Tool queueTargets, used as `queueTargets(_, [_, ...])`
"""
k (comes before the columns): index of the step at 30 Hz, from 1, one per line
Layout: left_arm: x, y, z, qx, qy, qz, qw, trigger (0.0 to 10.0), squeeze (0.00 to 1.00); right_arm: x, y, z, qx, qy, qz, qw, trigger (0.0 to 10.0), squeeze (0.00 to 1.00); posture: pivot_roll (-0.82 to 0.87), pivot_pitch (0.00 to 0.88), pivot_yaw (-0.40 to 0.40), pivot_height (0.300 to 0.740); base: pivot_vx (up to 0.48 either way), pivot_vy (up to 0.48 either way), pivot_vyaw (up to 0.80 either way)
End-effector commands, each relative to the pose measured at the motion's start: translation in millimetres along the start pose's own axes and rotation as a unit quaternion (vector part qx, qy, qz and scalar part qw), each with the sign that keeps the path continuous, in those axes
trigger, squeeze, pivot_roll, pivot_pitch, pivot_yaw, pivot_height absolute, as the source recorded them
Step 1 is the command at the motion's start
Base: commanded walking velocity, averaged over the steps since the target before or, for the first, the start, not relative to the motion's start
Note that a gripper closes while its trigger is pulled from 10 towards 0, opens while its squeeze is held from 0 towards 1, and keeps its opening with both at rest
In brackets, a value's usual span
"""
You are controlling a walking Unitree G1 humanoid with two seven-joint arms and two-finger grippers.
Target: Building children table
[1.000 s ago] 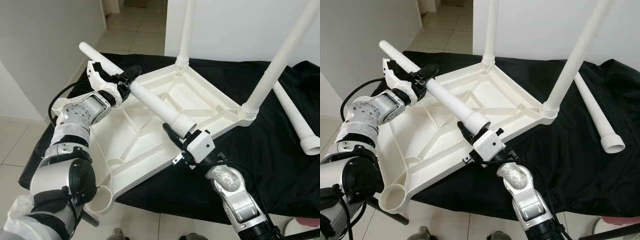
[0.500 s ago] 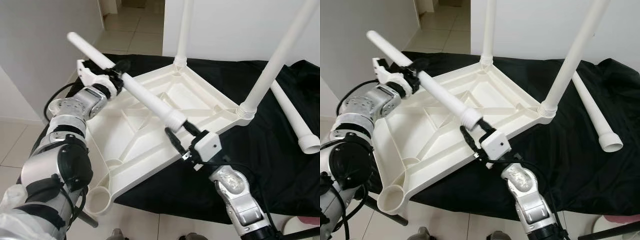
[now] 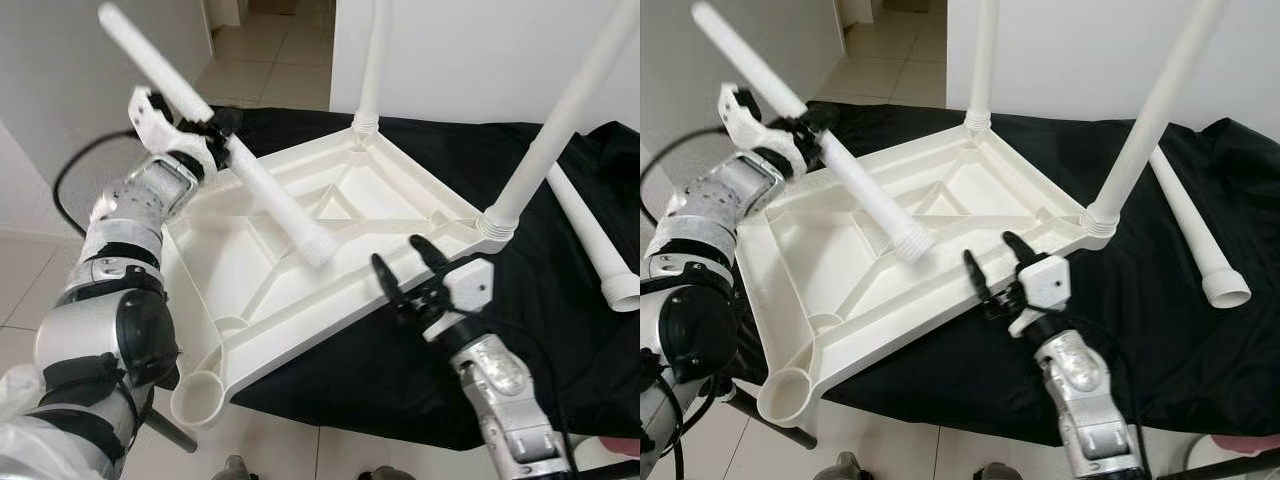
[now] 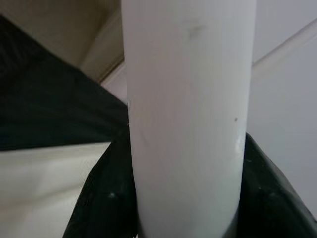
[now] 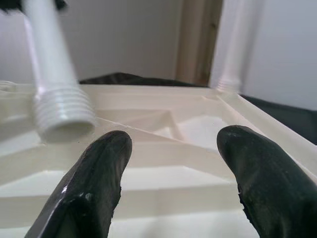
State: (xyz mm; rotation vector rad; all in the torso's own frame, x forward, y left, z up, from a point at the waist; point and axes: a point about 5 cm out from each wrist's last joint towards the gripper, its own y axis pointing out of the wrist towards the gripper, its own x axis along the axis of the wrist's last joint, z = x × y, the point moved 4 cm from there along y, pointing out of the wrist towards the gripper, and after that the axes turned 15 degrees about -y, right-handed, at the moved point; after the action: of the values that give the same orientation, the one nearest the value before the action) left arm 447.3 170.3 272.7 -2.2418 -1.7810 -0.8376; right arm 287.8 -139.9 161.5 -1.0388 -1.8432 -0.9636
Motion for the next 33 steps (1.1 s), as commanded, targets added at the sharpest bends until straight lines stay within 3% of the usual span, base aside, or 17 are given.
queueTargets(1, [8,-0.2,-18.8,-0.074,0.033,-0.006,0.997,10.0,0.00,1,4.4,-0.8,0.007,-0.003,0.009,1.000,10.0,0.00,-0.10,0.000,0.018,0.740,0.000,0.000,0.00])
queueTargets(7, [5,0.8,-37.8,-0.107,0.085,-0.013,0.991,10.0,0.00,8,17.3,11.3,0.047,0.003,0.014,0.999,10.0,0.00,-0.09,0.000,0.012,0.740,0.000,0.000,0.00])
queueTargets(9, [-4,-0.9,-47.5,-0.124,0.134,-0.015,0.983,10.0,0.00,24,29.7,19.4,0.068,0.021,0.001,0.997,10.0,0.00,-0.09,0.000,0.004,0.740,0.000,0.000,0.00])
queueTargets(11, [-7,-2.2,-51.1,-0.132,0.153,-0.017,0.979,10.0,0.00,30,33.8,20.6,0.071,0.023,-0.004,0.997,10.0,0.00,-0.09,0.000,0.004,0.740,0.000,0.000,0.00])
queueTargets(13, [-19,-7.5,-67.6,-0.166,0.187,-0.025,0.968,10.0,0.00,41,43.1,20.3,0.074,0.020,-0.012,0.997,10.0,0.00,-0.08,0.000,-0.002,0.740,0.000,0.000,0.00])
queueTargets(15, [-19,-7.5,-67.6,-0.166,0.187,-0.025,0.968,10.0,0.00,41,43.1,20.3,0.074,0.020,-0.012,0.997,10.0,0.00,-0.08,0.000,-0.002,0.740,0.000,0.000,0.00])
queueTargets(18, [-32,-13.6,-86.2,-0.204,0.211,-0.033,0.955,10.0,0.00,49,51.6,18.8,0.076,0.010,-0.019,0.997,10.0,0.00,-0.07,0.000,-0.007,0.740,0.000,0.000,0.00])
queueTargets(20, [-32,-13.6,-86.2,-0.204,0.211,-0.033,0.955,10.0,0.00,49,51.6,18.8,0.076,0.010,-0.019,0.997,10.0,0.00,-0.07,0.000,-0.007,0.740,0.000,0.000,0.00])
queueTargets(22, [-48,-21.4,-107.2,-0.251,0.221,-0.032,0.942,10.0,0.00,55,59.8,17.0,0.079,0.004,-0.022,0.997,10.0,0.00,-0.07,0.000,-0.011,0.740,0.000,0.000,0.00])
queueTargets(23, [-48,-21.4,-107.2,-0.251,0.221,-0.032,0.942,10.0,0.00,55,59.8,17.0,0.079,0.004,-0.022,0.997,10.0,0.00,-0.07,0.000,-0.011,0.740,0.000,0.000,0.00])
queueTargets(25, [-64,-32.1,-132.8,-0.303,0.220,-0.024,0.927,10.0,0.00,58,67.3,18.0,0.090,0.004,-0.021,0.996,10.0,0.00,-0.07,0.000,-0.013,0.740,0.000,0.000,0.00])
queueTargets(26, [-64,-32.1,-132.8,-0.303,0.220,-0.024,0.927,10.0,0.00,58,67.3,18.0,0.090,0.004,-0.021,0.996,10.0,0.00,-0.07,0.000,-0.013,0.740,0.000,0.000,0.00])
queueTargets(27, [-70,-36.9,-142.6,-0.322,0.225,-0.020,0.920,10.0,0.00,60,70.0,18.6,0.095,0.001,-0.022,0.995,10.0,0.00,-0.06,0.000,-0.013,0.740,0.000,0.000,0.00])
queueTargets(29, [-70,-36.9,-142.6,-0.322,0.225,-0.020,0.920,10.0,0.00,60,70.0,18.6,0.095,0.001,-0.022,0.995,10.0,0.00,-0.06,0.000,-0.013,0.740,0.000,0.000,0.00])
queueTargets(33, [-86,-45.9,-161.7,-0.352,0.225,-0.010,0.908,10.0,0.00,63,83.4,16.6,0.093,-0.022,-0.019,0.995,10.0,0.00,-0.06,0.000,-0.013,0.740,0.000,0.000,0.00])
